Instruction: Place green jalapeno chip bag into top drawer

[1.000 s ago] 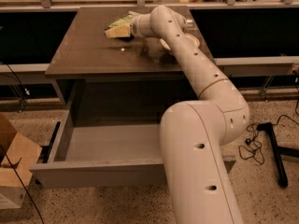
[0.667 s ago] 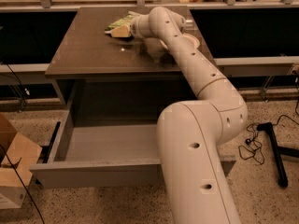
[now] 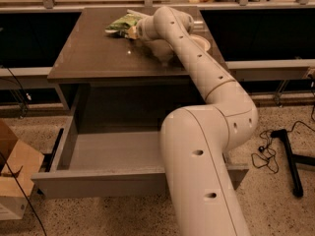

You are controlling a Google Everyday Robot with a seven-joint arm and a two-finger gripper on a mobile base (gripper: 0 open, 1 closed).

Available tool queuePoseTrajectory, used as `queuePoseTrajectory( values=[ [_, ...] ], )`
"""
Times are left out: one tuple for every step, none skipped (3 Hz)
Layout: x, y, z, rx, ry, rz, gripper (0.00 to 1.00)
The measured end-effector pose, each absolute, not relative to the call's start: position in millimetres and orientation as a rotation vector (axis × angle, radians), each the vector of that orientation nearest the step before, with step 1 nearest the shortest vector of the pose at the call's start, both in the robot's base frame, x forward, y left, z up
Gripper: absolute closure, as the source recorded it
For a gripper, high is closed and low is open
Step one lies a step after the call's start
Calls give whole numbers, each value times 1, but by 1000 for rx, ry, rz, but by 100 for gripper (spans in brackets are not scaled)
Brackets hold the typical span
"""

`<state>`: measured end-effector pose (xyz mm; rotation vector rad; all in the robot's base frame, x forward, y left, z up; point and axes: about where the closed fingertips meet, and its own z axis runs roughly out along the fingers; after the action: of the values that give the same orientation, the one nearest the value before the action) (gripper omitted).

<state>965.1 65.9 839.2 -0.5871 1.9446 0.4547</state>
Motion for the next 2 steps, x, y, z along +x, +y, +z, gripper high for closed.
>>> queuePoseTrajectory(
  values=[
    [963, 68, 856, -610, 1912, 434, 100],
    [948, 65, 888, -643, 1839, 491, 100]
  ],
)
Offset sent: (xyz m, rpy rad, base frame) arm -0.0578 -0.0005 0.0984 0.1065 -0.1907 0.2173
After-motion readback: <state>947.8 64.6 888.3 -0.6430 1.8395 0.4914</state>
